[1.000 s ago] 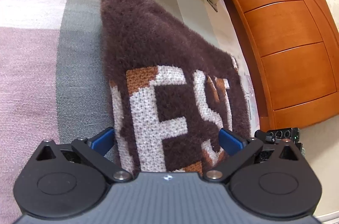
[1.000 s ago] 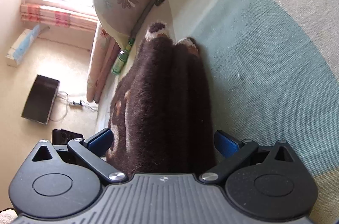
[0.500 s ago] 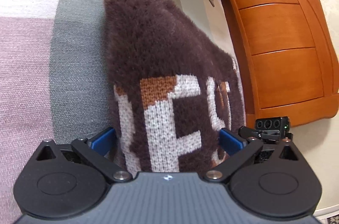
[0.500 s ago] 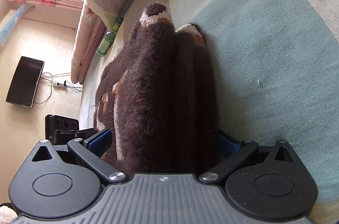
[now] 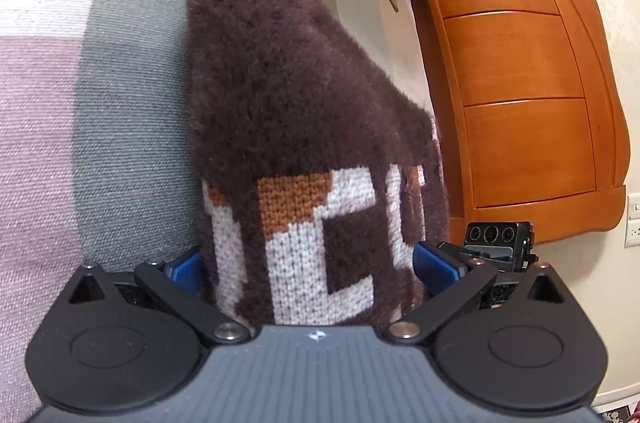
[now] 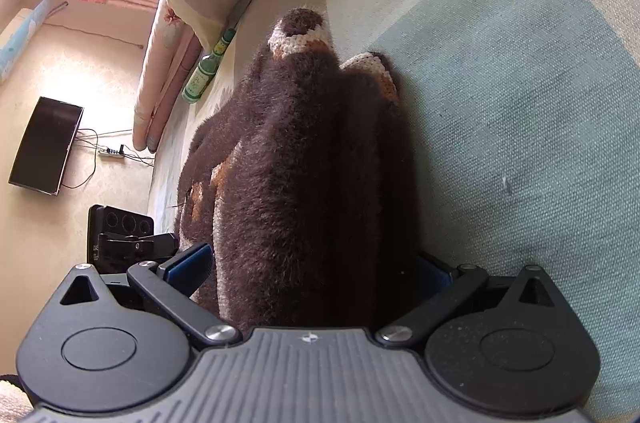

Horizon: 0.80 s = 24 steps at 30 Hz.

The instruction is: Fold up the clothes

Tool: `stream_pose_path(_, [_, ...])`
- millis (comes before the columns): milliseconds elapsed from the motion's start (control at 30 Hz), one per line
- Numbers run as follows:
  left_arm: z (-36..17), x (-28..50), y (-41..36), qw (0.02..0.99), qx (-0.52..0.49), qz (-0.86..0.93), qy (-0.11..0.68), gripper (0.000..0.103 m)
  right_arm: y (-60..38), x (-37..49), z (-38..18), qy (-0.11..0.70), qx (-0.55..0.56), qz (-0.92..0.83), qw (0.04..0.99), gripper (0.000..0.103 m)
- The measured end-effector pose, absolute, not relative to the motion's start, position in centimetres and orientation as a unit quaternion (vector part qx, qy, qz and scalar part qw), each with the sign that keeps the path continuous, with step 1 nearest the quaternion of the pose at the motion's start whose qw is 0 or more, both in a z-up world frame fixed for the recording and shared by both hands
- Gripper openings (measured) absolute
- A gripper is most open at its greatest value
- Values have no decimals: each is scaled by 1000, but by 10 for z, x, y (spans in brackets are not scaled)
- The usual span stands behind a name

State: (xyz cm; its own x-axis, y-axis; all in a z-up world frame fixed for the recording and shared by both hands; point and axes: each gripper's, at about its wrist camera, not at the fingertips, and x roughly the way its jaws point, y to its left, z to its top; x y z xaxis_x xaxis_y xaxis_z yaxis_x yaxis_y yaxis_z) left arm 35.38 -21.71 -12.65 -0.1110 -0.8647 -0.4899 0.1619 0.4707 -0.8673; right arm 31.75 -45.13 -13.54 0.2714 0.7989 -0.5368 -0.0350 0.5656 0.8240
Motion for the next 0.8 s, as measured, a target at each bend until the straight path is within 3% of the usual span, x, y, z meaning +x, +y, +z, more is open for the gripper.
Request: stream_pose_path(800, [-128, 366, -292, 562, -277, -457, 632, 102, -462, 328, -142, 523, 383, 313, 694, 103])
